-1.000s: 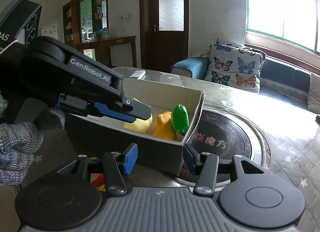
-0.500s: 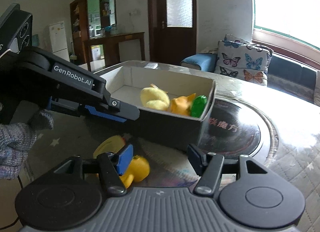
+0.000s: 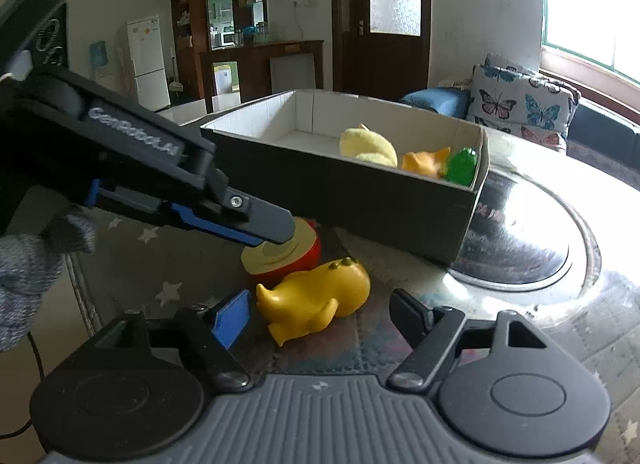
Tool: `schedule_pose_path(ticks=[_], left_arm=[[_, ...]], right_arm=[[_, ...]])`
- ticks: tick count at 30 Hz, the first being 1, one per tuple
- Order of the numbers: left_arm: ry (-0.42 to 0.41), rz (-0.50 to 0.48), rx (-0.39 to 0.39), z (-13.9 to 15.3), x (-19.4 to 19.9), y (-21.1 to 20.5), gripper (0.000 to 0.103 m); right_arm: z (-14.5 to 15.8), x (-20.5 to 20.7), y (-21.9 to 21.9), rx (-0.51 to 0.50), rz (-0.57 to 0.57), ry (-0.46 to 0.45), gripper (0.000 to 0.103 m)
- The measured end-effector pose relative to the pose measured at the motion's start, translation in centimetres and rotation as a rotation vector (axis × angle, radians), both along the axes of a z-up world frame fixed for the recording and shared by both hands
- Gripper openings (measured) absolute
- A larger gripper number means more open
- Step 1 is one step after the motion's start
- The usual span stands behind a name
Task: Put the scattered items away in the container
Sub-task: 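Lower the left gripper onto the yellow rubber duck and close on it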
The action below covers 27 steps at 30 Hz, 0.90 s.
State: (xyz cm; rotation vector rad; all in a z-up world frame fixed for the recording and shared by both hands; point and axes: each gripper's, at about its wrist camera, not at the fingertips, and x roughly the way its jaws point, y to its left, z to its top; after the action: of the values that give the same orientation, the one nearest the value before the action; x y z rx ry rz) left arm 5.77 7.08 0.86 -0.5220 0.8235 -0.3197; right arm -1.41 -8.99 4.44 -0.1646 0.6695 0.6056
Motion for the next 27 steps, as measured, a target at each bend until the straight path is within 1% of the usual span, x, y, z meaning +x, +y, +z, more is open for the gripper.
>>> schedule_pose_path(ticks=[9,15,20,23,27], left_arm=[[0.008,-0.025,-0.007,-0.2,-0.4,-0.2,0.027],[0.006,-0.037,-0.01,-0.1,0.0,-0.7,0.027],[0.009,-0.055,-0.004,0.1,1.0,-1.7,0.027],[0.007,-0.077,0.001,0.3,1.8,-2.6,0.029],[0.029,-0.087,0.007,0.0,3.1,-3.8,0.029]], right_arm=[[-1.0,0.3,-0.2,-0.006,-0.038,0.03,0.078],[-0.3,-0.1,-1.1,-0.05,-0.048,0.006,0.078],[-0.1,-0.1,-2.1,-0.078,-0.069,-0.003,0.078],[-0.2,-0.1,-2.6,-0.071,-0.087,0.003,0.077],[-0.3,-0.1,-3.0,-0.049,-0.105,0.012,0.076]])
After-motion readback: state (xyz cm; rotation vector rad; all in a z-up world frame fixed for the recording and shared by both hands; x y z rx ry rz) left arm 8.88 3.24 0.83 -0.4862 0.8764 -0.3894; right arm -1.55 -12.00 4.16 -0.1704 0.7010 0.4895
